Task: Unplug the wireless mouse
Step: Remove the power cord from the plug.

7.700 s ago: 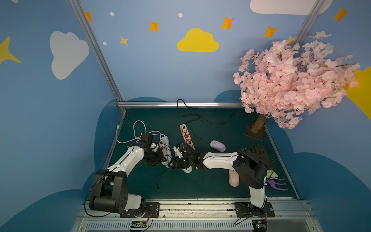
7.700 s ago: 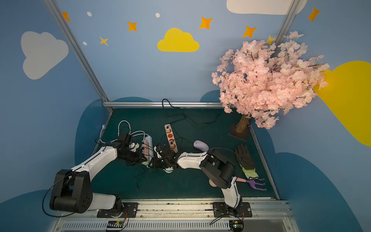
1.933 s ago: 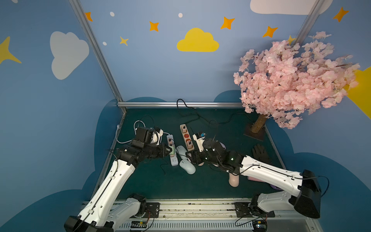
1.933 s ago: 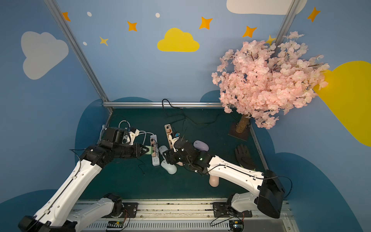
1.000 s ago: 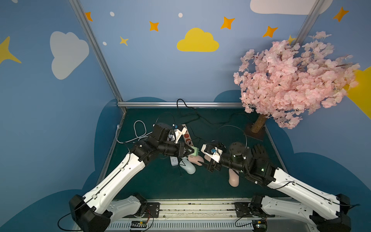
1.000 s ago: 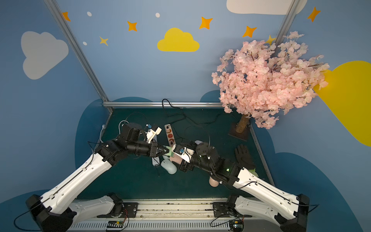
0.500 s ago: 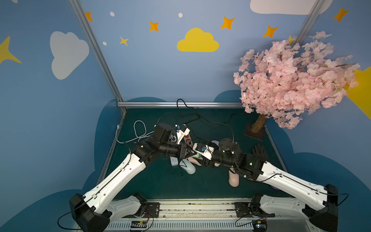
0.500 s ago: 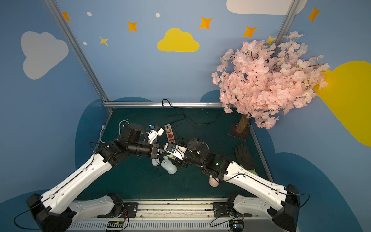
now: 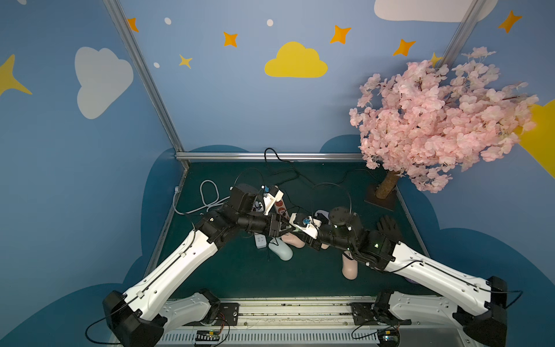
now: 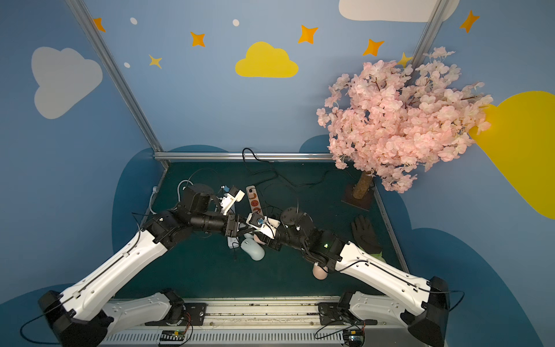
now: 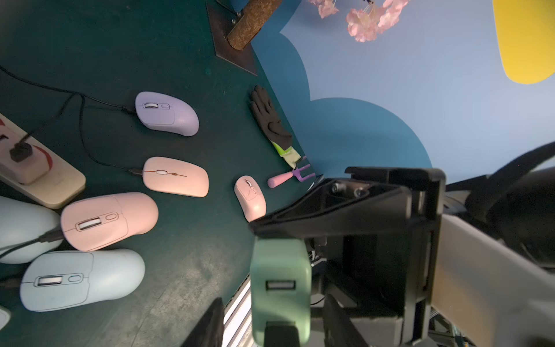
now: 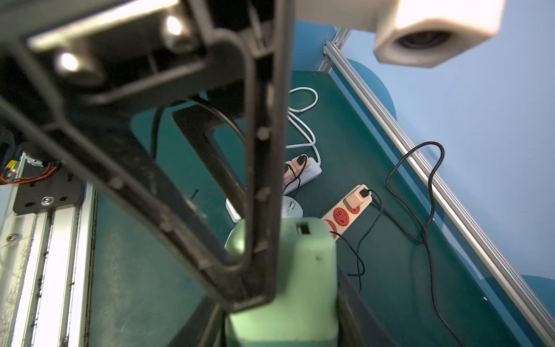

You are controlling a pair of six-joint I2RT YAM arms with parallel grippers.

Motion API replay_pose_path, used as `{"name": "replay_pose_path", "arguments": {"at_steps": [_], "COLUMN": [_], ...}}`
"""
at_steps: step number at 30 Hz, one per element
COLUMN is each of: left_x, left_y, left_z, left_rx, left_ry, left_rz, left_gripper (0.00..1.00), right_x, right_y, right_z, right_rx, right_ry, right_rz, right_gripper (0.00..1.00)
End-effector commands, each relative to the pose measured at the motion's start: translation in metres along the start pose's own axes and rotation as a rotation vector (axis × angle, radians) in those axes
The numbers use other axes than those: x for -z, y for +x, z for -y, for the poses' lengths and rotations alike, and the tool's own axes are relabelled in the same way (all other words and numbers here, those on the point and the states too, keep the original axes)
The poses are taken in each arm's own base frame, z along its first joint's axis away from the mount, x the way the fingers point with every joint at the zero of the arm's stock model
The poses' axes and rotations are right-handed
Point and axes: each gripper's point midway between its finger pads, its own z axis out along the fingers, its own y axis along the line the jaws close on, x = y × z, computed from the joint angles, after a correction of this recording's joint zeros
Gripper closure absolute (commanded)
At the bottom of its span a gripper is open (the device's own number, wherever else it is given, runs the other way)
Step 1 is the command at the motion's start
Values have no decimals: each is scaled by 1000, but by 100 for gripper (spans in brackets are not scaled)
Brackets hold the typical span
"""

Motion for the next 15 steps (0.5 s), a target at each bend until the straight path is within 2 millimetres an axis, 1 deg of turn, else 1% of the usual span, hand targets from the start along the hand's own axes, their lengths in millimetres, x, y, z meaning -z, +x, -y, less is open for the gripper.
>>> {"name": "replay_pose_path", "arguments": {"at_steps": [1,6,10,12,15], "left_x": [13,18,18,17,18], "left_y": [-2,-1,-4,-5,-6], "left_z": [2,-1,1,2,2], "left_rx": [-47,-48,-51,-53,-55], "left_ry": [-31,-52,-42,-38,-38], "left_rz": [28,27,33,33,38], "left_gripper": [49,62,72,79,85], "right_x": [10,17,18,19,18], "right_y": [1,7,10,9,9], "right_z": [9,10,8,8,9], "right_rx": [-32,-39,-44,-48,-47], "right_ry": [54,65,58,58,60], "right_rz": [11,-5,-13,-11,-13], "right_gripper": [78,78,78,79,78]}}
